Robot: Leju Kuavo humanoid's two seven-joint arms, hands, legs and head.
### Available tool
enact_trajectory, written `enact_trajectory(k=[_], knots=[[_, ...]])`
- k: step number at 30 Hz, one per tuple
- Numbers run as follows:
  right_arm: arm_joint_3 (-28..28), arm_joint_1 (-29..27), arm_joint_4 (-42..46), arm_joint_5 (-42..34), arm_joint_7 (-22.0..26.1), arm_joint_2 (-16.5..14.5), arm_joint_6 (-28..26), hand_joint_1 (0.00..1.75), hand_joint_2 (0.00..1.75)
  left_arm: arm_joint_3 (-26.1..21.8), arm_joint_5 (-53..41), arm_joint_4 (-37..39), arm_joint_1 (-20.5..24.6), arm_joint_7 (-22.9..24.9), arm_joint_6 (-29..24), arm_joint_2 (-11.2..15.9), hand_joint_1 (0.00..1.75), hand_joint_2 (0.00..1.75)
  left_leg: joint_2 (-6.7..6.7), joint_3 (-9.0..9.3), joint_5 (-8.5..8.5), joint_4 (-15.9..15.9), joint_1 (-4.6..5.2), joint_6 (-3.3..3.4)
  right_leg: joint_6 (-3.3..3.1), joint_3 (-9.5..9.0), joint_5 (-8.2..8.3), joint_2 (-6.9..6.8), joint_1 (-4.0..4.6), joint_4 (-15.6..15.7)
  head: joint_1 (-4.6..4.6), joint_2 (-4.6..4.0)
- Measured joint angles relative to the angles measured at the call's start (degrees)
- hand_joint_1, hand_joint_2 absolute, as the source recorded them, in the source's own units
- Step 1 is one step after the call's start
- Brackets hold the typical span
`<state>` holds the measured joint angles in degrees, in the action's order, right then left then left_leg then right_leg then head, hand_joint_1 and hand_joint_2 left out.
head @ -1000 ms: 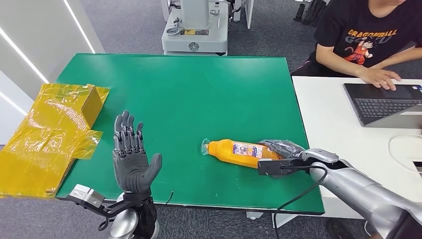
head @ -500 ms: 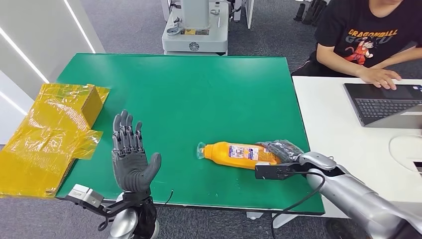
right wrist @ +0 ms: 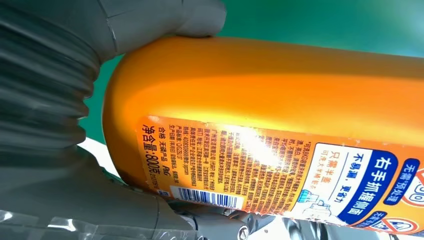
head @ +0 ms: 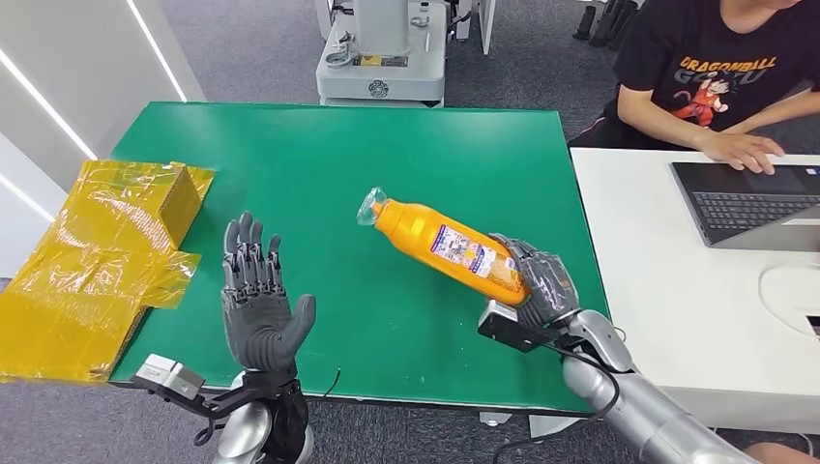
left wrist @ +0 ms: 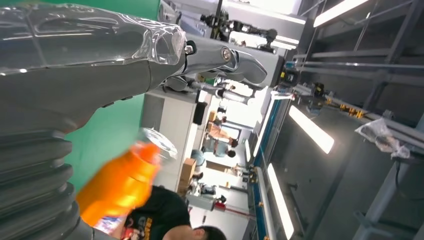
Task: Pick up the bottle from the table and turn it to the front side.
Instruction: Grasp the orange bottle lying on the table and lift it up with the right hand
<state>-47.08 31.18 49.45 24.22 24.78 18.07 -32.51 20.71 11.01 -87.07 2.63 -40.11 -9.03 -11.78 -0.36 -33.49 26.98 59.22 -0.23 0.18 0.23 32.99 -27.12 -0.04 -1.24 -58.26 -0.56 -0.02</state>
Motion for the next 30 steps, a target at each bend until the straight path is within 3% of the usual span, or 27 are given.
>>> enact_trajectory(k=[4, 9, 13, 19, 23, 30], knots=[[5.32, -6.59, 6.33, 2.01, 2.97, -1.44, -6.24, 1.75, 1.75, 1.0, 0.34, 3.27, 2.75, 0.01, 0.78, 0.02, 0.0, 1.75, -0.01, -0.02, 0.0, 0.0, 0.0, 0.0, 0.0, 0.01, 0.0, -0.01, 0.0, 0.0, -0.01, -0.01], [10.79, -10.99, 11.1, 2.92, 9.2, -4.04, -7.25, 1.75, 1.75, 2.07, 2.66, 7.04, 6.17, 0.61, 2.93, 0.09, 0.0, 1.75, 0.07, -0.03, -0.02, -0.01, 0.0, 0.01, -0.01, 0.07, 0.01, 0.08, 0.0, -0.02, -0.02, 0.0], [11.65, -11.16, 11.92, 0.6, 10.88, -6.13, -7.22, 1.75, 1.75, 3.28, 7.78, 12.01, 11.08, 4.84, 7.69, 0.21, 0.0, 1.75, 0.03, -0.1, -0.13, -0.01, 0.0, 0.0, -0.04, 0.08, 0.06, 0.01, 0.0, -0.04, 0.0, 0.0], [10.73, -9.48, 10.28, -1.01, 10.9, -9.15, -5.76, 1.75, 1.75, 5.23, 11.36, 18.94, 16.69, 8.37, 11.05, 0.07, 0.0, 1.75, 0.09, -0.1, -0.17, -0.01, 0.0, -0.05, -0.05, 0.14, 0.13, 0.11, 0.0, -0.06, -0.01, 0.0], [9.44, -8.15, 8.12, -0.49, 8.02, -10.28, -1.99, 1.75, 1.75, 6.53, 12.09, 21.74, 19.08, 8.6, 11.5, 0.09, 0.0, 1.75, 0.09, -0.12, -0.17, -0.01, 0.0, -0.05, -0.05, 0.16, 0.12, 0.11, 0.0, -0.07, -0.01, 0.0], [7.48, -6.8, 5.79, 2.45, 4.31, -10.57, 4.01, 1.75, 1.75, 7.31, 11.92, 23.07, 19.99, 8.9, 11.26, 0.69, 0.0, 1.75, 0.07, -0.17, -0.17, -0.01, 0.0, -0.05, -0.05, 0.21, 0.12, 0.1, 0.0, -0.06, -0.01, 0.0]])
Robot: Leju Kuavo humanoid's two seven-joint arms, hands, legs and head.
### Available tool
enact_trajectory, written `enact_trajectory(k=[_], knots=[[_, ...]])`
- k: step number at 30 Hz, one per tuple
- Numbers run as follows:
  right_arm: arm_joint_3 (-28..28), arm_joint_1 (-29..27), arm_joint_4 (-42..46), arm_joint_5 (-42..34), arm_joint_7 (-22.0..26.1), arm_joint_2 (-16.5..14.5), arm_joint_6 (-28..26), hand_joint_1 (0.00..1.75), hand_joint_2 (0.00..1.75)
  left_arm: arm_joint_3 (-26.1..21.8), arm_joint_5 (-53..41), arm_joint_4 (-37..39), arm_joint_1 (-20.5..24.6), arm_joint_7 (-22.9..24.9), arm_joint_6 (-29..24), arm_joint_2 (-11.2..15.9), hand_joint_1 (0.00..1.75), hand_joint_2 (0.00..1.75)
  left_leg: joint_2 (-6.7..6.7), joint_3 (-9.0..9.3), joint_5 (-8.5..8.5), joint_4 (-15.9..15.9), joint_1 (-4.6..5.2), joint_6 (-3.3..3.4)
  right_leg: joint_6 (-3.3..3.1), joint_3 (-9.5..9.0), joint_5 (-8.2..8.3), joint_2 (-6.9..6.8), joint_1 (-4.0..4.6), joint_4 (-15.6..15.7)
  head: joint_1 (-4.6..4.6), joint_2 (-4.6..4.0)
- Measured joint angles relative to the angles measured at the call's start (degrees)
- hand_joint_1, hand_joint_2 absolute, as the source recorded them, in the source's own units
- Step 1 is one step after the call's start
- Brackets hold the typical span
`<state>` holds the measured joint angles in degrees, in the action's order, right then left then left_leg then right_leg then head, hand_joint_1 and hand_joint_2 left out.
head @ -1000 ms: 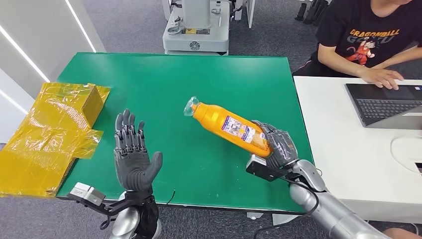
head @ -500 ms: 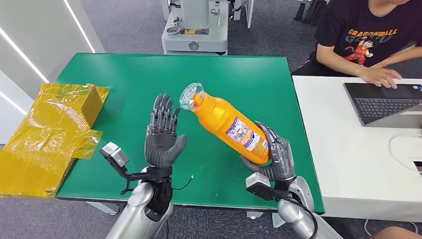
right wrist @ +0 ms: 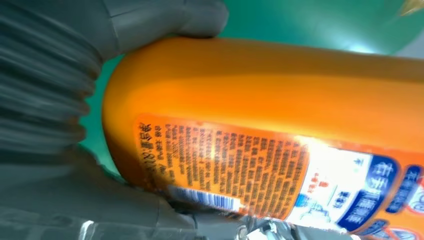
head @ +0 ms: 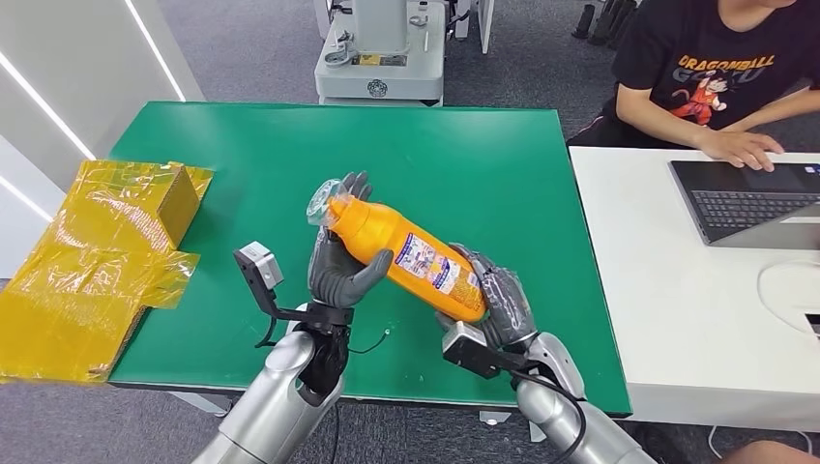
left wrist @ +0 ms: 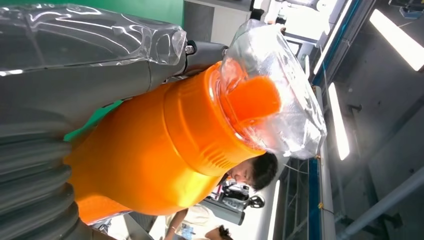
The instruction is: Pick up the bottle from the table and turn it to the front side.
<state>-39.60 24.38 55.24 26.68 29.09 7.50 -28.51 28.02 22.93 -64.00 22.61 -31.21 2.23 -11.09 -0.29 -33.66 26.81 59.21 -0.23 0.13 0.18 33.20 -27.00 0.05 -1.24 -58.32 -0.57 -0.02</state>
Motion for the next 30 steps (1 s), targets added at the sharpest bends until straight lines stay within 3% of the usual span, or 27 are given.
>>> enact_trajectory(k=[12, 21, 30], knots=[[-1.32, 1.64, -2.15, 2.71, -1.5, 0.0, 5.42, 1.75, 1.75, 0.0, -3.69, 0.03, -0.48, 0.19, -1.34, 1.32, 0.0, 1.75, 0.0, -0.02, 0.0, 0.0, 0.0, 0.0, 0.0, 0.01, 0.0, 0.0, 0.0, 0.0, 0.0, 0.0], [-1.36, 2.34, -2.5, 2.54, 1.38, -0.11, 4.04, 1.75, 1.75, 0.67, -8.75, 0.32, -0.38, 1.31, -1.83, 1.71, 0.0, 1.75, 0.0, -0.02, 0.0, 0.0, 0.0, 0.0, 0.0, 0.01, 0.0, 0.0, 0.0, 0.0, 0.01, 0.0], [-1.36, 2.33, -2.5, 2.34, 1.91, -0.11, 6.11, 1.75, 1.75, 0.78, -10.56, 0.38, -0.5, 1.28, -1.5, 1.84, 0.0, 1.75, 0.0, -0.02, 0.0, 0.0, 0.0, 0.0, 0.0, 0.02, 0.0, 0.0, 0.0, 0.0, 0.0, 0.0]])
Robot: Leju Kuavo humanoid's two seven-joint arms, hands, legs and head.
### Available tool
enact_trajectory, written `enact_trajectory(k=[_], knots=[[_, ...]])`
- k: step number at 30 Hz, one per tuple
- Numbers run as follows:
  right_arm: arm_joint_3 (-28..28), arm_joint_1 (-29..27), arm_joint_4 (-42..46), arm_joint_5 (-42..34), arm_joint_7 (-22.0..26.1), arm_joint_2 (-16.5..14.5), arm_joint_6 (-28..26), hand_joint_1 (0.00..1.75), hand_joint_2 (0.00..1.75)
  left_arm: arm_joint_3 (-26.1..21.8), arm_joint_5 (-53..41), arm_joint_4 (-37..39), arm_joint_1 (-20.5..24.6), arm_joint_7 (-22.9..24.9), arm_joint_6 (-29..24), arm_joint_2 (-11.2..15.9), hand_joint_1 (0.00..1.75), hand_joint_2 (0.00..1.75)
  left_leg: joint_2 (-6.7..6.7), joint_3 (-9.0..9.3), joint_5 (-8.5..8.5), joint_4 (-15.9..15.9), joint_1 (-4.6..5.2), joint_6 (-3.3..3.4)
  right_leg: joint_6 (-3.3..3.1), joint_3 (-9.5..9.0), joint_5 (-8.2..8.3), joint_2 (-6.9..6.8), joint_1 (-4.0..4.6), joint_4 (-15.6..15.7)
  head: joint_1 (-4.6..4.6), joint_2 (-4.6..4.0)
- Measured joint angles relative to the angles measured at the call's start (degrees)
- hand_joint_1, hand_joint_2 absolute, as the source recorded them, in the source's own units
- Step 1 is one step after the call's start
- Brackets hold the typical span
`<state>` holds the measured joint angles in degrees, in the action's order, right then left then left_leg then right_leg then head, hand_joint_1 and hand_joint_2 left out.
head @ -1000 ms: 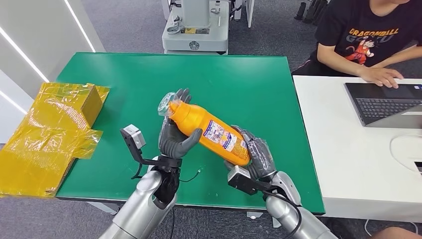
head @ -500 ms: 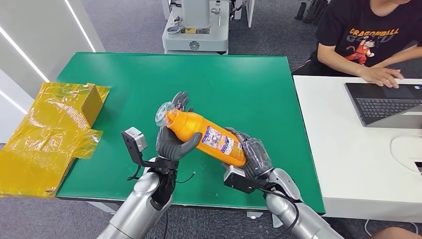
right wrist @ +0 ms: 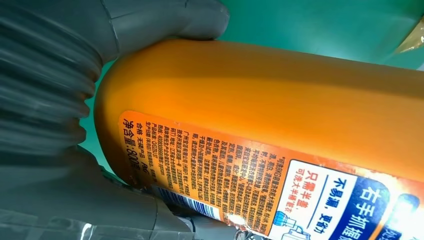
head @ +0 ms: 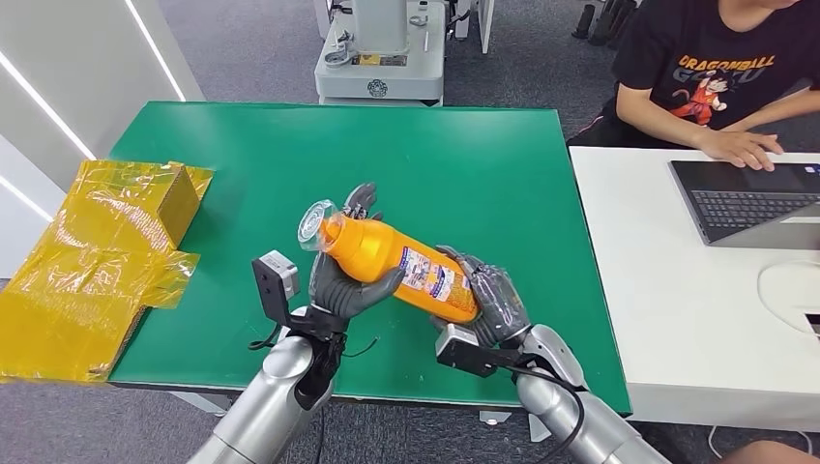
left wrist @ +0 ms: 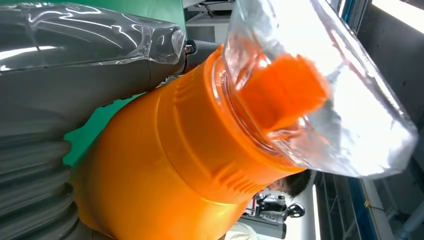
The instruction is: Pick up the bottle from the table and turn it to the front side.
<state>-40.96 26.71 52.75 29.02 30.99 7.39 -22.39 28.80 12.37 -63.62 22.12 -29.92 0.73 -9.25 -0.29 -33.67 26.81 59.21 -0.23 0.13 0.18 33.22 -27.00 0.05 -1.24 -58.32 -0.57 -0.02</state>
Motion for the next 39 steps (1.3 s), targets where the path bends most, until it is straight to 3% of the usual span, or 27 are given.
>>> enact_trajectory(k=[4, 8, 30, 31, 34, 35, 39], knots=[[-0.17, 0.48, -0.34, -0.29, 0.18, 0.0, 2.0, 1.75, 1.75, -0.07, -0.22, 0.22, -0.02, -0.02, 0.25, 0.01, 0.0, 1.75, 0.0, 0.0, 0.0, 0.0, 0.0, 0.0, 0.0, 0.0, 0.0, 0.0, 0.0, 0.0, 0.0, 0.0], [-0.71, 1.77, -1.39, -0.49, 0.34, -0.02, 3.65, 1.75, 1.75, -0.14, -0.25, 0.47, -0.03, -0.33, 0.25, -0.01, 1.69, 1.75, 0.01, 0.0, 0.0, 0.0, 0.0, 0.0, 0.0, 0.0, 0.0, 0.01, 0.0, 0.0, 0.0, 0.0], [-1.84, 3.58, -4.14, -0.61, 0.3, -1.22, 5.08, 1.75, 1.75, -0.55, 0.78, 0.72, -0.5, -1.92, 1.36, -0.01, 1.75, 1.75, 0.01, 0.0, 0.0, 0.0, 0.0, 0.0, 0.0, 0.02, 0.0, 0.01, 0.0, -0.01, 0.01, 0.0], [-1.91, 3.58, -4.15, -0.56, 0.25, -1.22, 5.06, 1.47, 1.75, -0.63, 1.08, 0.72, -0.61, -1.76, 1.83, -0.01, 1.75, 1.75, 0.01, 0.0, 0.0, 0.0, 0.0, 0.0, 0.0, 0.02, 0.0, 0.01, 0.0, -0.01, 0.01, 0.0], [-2.12, 3.54, -4.16, -0.5, 0.04, -1.22, 4.94, 0.16, 1.75, -0.9, 1.69, 0.71, -0.88, -1.33, 3.07, 0.01, 1.75, 1.75, 0.01, -0.01, 0.0, 0.0, 0.0, 0.0, 0.0, 0.02, 0.0, 0.01, 0.0, -0.01, 0.01, 0.0], [-2.18, 3.51, -4.16, -0.56, -0.04, -1.23, 4.83, 0.0, 1.75, -0.94, 1.77, 0.7, -0.91, -1.18, 3.37, 0.01, 1.75, 1.75, 0.01, -0.01, 0.0, 0.0, 0.0, 0.0, 0.0, 0.02, 0.0, 0.01, 0.0, -0.01, 0.01, 0.0], [-2.37, 3.14, -4.14, -1.35, -0.13, -1.47, 3.57, 0.0, 1.75, -1.02, 1.81, 0.69, -0.92, -0.84, 4.19, -0.03, 1.75, 1.75, 0.0, -0.02, 0.0, 0.0, 0.0, 0.0, 0.0, 0.01, 0.0, 0.01, 0.0, -0.02, 0.01, 0.0]])
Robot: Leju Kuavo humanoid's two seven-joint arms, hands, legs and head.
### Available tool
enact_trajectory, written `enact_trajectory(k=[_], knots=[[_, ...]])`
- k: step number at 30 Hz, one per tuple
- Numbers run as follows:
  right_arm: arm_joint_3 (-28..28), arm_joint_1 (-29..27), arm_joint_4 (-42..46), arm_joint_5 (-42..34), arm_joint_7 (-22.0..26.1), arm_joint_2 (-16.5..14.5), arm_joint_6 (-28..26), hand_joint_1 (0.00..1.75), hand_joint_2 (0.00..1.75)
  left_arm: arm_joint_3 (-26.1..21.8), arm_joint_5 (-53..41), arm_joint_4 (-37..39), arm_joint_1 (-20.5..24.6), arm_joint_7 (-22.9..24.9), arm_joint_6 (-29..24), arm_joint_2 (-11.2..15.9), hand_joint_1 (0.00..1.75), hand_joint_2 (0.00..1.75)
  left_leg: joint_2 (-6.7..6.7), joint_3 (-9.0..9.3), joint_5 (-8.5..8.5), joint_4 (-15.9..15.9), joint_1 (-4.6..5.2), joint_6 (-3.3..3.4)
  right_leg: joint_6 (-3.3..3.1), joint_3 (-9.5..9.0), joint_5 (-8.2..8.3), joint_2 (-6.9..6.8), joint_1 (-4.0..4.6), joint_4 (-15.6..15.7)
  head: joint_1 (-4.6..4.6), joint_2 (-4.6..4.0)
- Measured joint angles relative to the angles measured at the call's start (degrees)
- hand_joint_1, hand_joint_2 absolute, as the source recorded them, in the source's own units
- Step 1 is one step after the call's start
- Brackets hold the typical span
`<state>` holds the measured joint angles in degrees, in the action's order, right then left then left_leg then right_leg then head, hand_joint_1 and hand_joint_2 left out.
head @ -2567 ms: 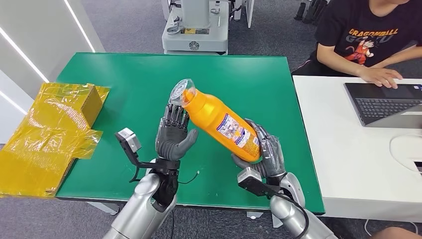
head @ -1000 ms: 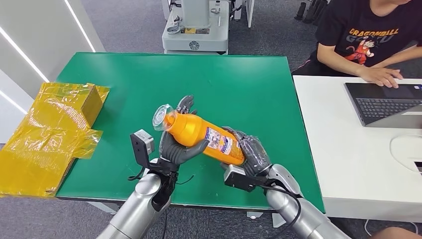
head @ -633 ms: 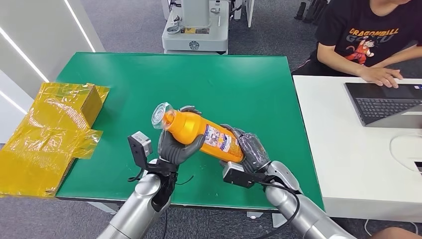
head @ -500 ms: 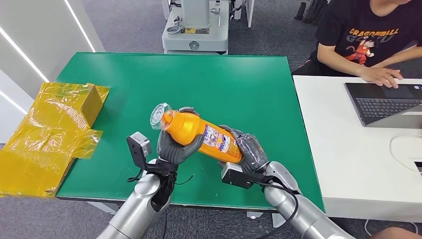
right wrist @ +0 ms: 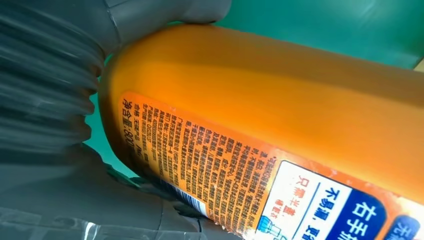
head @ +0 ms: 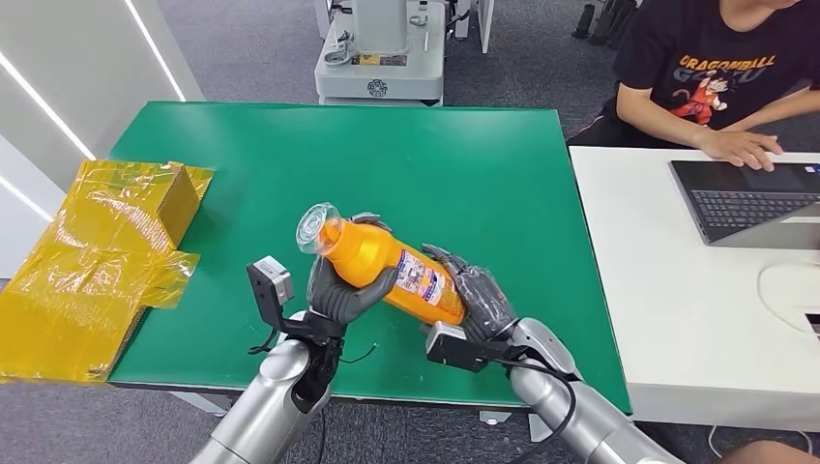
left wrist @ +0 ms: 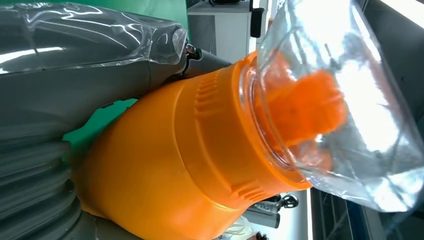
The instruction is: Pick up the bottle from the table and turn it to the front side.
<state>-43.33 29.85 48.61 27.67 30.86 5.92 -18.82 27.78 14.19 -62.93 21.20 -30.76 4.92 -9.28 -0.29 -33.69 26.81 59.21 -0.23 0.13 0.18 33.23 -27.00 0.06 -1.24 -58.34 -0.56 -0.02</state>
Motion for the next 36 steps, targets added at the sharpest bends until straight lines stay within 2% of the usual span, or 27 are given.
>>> enact_trajectory(k=[7, 13, 16, 21, 27, 36], knots=[[-0.04, -0.88, 1.38, -2.87, 0.87, -0.62, -2.34, 0.0, 1.75, -0.17, -0.52, 0.0, 0.03, 0.05, -0.23, -0.3, 1.75, 1.75, -0.02, 0.0, 0.0, 0.0, 0.0, 0.0, 0.0, 0.0, 0.0, -0.02, 0.0, -0.01, -0.01, 0.0], [0.44, -4.04, 6.94, -8.08, 2.02, -0.67, -5.34, 0.0, 1.75, -0.17, -2.39, 0.0, 0.12, -0.08, -2.34, -0.21, 1.75, 1.75, -0.01, 0.0, 0.0, 0.0, 0.0, 0.0, 0.0, 0.02, 0.0, -0.01, 0.0, 0.0, 0.0, 0.0], [1.32, -6.7, 10.93, -10.95, 3.05, -0.63, -8.01, 0.0, 1.75, -0.18, -3.83, 0.0, 0.13, -0.19, -4.47, 0.14, 1.75, 1.75, -0.01, 0.0, 0.0, 0.0, 0.0, 0.0, 0.0, 0.04, -0.01, -0.01, 0.0, 0.0, -0.01, 0.0], [3.15, -14.51, 19.93, -14.49, 4.29, -0.67, -12.9, 0.0, 1.75, -0.2, -4.42, 0.0, 0.14, -0.4, -7.3, 1.17, 1.75, 1.75, -0.02, -0.04, 0.01, -0.04, -0.01, 0.0, 0.01, 0.05, -0.03, -0.01, 0.0, 0.0, -0.01, 0.0], [4.44, -21.14, 29.02, -15.58, 4.58, -1.35, -14.03, 0.0, 1.75, -0.28, -4.27, -0.02, 0.19, -1.13, -10.56, 2.81, 1.75, 1.75, -0.01, -0.04, 0.01, -0.06, -0.01, -0.01, -0.01, 0.07, -0.04, -0.01, 0.0, -0.01, -0.01, 0.0], [7.14, -26.43, 38.89, -18.74, 7.43, -3.37, -16.23, 0.0, 1.75, -1.34, -7.85, -2.84, -0.23, 0.06, -16.68, 5.87, 1.75, 1.75, 0.0, -0.04, -0.01, -0.06, -0.01, -0.04, -0.01, 0.07, -0.04, 0.0, 0.0, -0.04, 0.0, 0.0]])
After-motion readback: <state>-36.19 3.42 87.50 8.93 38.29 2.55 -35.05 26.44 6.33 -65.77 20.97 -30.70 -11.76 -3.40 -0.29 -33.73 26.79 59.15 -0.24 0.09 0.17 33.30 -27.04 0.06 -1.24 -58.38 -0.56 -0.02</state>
